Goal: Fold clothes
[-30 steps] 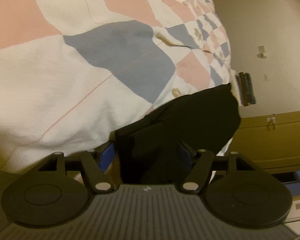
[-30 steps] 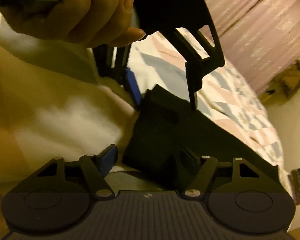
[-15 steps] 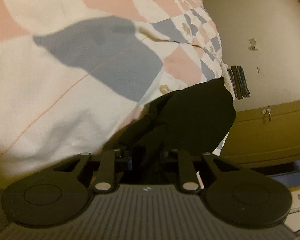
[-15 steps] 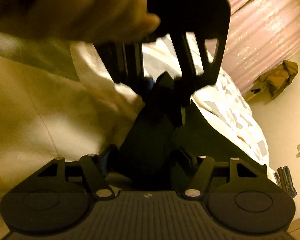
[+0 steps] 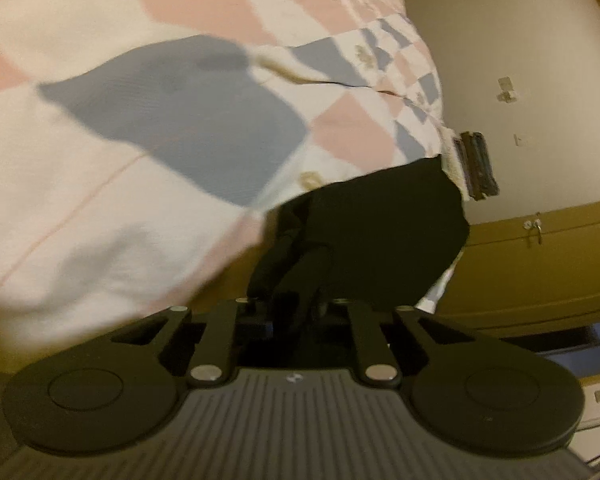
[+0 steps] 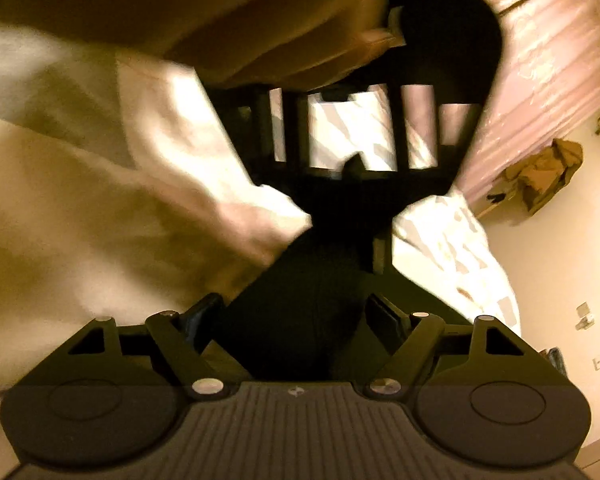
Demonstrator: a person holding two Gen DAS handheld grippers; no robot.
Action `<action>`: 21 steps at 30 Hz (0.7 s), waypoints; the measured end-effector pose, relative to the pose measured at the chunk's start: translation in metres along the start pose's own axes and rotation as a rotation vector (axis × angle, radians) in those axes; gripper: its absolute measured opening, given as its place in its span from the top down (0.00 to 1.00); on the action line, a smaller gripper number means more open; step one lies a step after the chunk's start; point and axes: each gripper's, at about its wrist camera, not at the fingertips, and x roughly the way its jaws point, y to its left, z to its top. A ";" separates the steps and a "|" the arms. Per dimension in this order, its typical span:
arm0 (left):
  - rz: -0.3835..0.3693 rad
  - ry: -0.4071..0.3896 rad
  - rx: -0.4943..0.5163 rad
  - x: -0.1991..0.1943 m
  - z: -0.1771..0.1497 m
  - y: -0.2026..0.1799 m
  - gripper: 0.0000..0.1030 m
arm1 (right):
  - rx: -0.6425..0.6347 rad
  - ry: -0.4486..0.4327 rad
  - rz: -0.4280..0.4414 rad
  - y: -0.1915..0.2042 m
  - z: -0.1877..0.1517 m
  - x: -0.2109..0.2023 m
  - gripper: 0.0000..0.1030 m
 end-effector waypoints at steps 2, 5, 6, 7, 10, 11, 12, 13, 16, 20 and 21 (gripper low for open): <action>0.009 0.008 0.015 0.001 0.002 -0.012 0.90 | 0.017 0.008 0.015 -0.008 0.000 0.007 0.43; 0.083 0.042 0.031 0.007 0.008 -0.024 0.90 | 0.140 0.039 0.118 -0.045 -0.004 0.018 0.88; 0.095 0.048 0.032 0.009 0.011 -0.029 0.91 | 0.207 0.045 0.169 -0.066 -0.007 0.020 0.89; 0.093 0.048 0.037 0.010 0.014 -0.036 0.90 | 0.273 0.051 0.220 -0.086 -0.010 0.022 0.90; 0.070 0.043 0.064 0.014 0.021 -0.065 0.81 | 0.483 0.074 0.378 -0.162 -0.041 0.044 0.90; 0.054 0.034 0.077 0.018 0.023 -0.079 0.79 | 0.554 0.083 0.431 -0.188 -0.053 0.053 0.90; 0.036 0.022 0.090 0.022 0.025 -0.093 0.73 | 0.625 0.091 0.484 -0.215 -0.066 0.062 0.90; 0.018 0.008 0.102 0.026 0.027 -0.108 0.71 | 0.697 0.099 0.538 -0.242 -0.078 0.071 0.90; -0.012 -0.049 0.148 0.048 0.031 -0.157 0.71 | 0.877 0.120 0.649 -0.316 -0.125 0.100 0.89; 0.137 -0.061 0.360 0.108 0.017 -0.220 0.69 | 0.976 0.150 0.707 -0.402 -0.207 0.155 0.89; 0.182 -0.061 0.418 0.125 0.012 -0.236 0.69 | 0.982 0.158 0.729 -0.417 -0.224 0.166 0.89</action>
